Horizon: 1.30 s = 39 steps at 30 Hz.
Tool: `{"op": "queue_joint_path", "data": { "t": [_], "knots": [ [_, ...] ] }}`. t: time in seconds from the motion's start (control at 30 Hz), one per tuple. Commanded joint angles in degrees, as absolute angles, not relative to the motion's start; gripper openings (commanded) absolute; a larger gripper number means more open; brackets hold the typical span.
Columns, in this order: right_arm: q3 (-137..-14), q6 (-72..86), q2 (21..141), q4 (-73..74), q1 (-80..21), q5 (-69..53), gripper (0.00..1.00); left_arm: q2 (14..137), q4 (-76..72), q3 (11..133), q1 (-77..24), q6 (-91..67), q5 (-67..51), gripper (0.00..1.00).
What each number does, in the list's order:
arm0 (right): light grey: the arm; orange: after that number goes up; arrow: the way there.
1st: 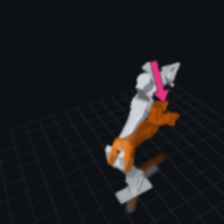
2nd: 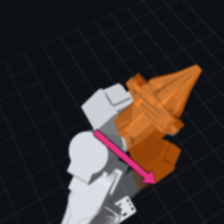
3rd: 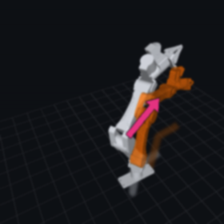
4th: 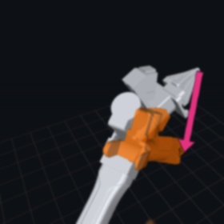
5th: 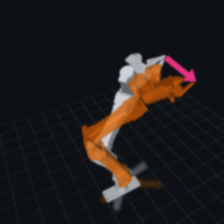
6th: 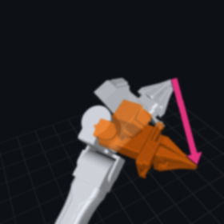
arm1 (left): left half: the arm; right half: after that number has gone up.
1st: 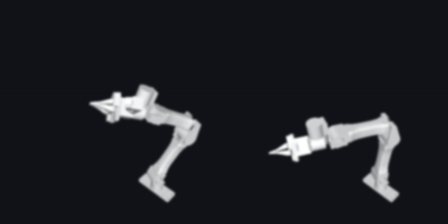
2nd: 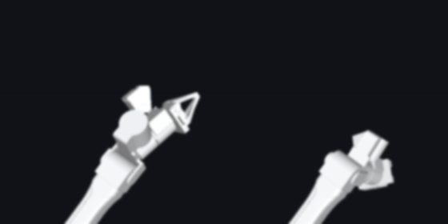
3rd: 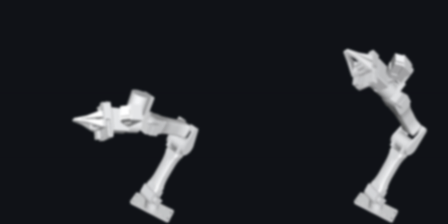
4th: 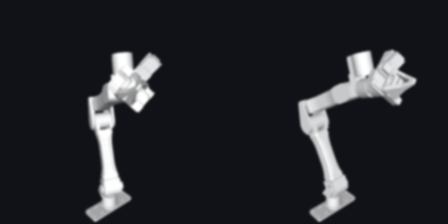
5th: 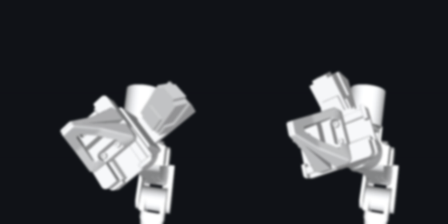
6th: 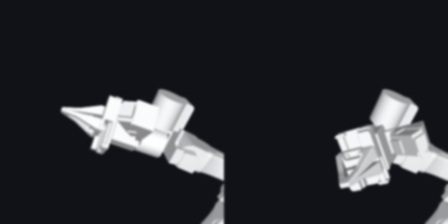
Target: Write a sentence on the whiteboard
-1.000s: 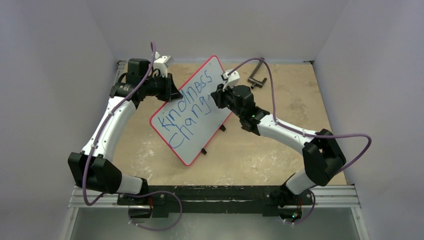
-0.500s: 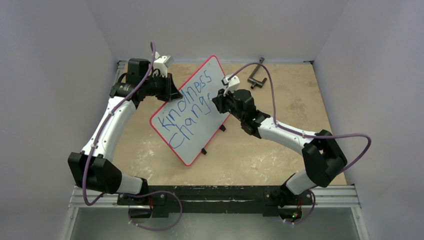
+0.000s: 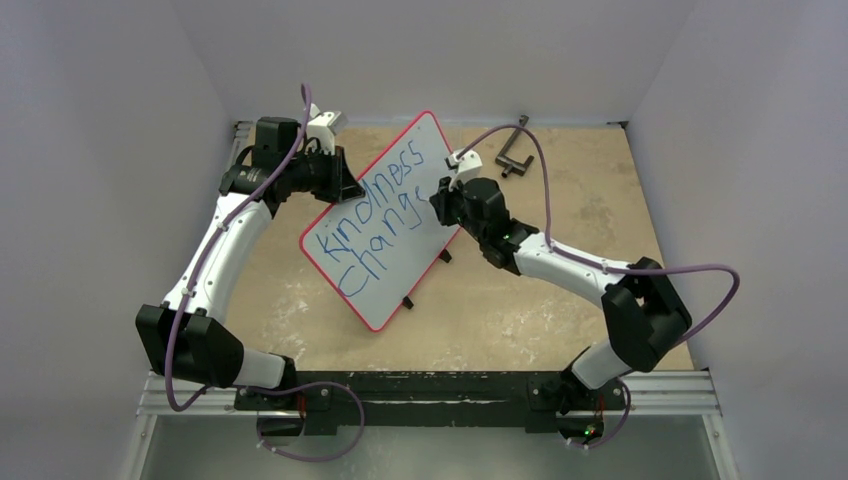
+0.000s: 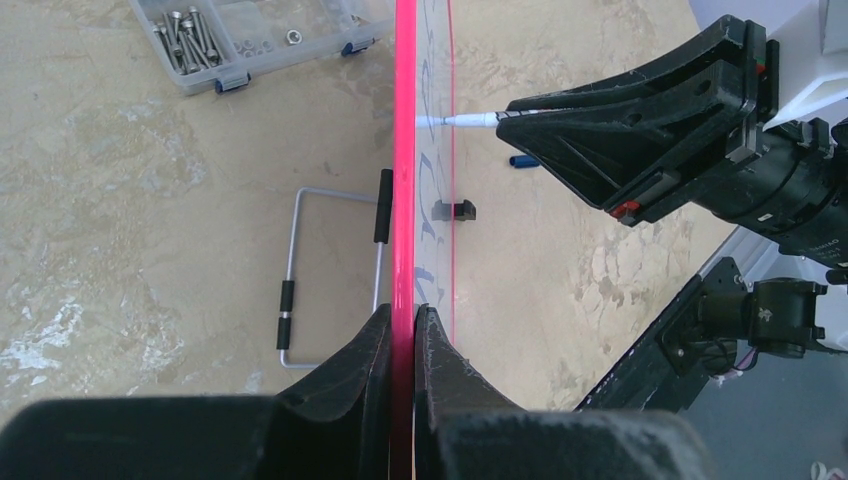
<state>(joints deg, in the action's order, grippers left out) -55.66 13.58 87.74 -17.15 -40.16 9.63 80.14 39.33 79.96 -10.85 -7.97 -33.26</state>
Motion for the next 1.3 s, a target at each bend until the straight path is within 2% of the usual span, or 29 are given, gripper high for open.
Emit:
{"op": "queue_joint_path", "data": {
  "t": [0.0, 0.3, 0.8, 1.27],
  "knots": [
    [-59.7, 14.0, 88.8, -16.4, -40.2, 11.8, 0.0, 79.3, 40.3, 80.1, -11.4, -5.4, -33.8, 0.0],
    [-63.2, 12.6, 88.6, -14.6, -40.1, 12.1, 0.0, 79.2, 40.3, 80.1, -11.4, -5.4, -33.9, 0.0],
    [-59.4, 13.0, 82.2, -14.9, -39.8, 14.6, 0.0, 78.8, 40.3, 80.0, -11.4, -5.4, -34.2, 0.0],
    [-63.1, 14.0, 85.8, -15.7, -35.8, 13.1, 0.0, 78.9, 40.2, 79.9, -11.4, -5.6, -34.2, 0.0]
  ]
}}
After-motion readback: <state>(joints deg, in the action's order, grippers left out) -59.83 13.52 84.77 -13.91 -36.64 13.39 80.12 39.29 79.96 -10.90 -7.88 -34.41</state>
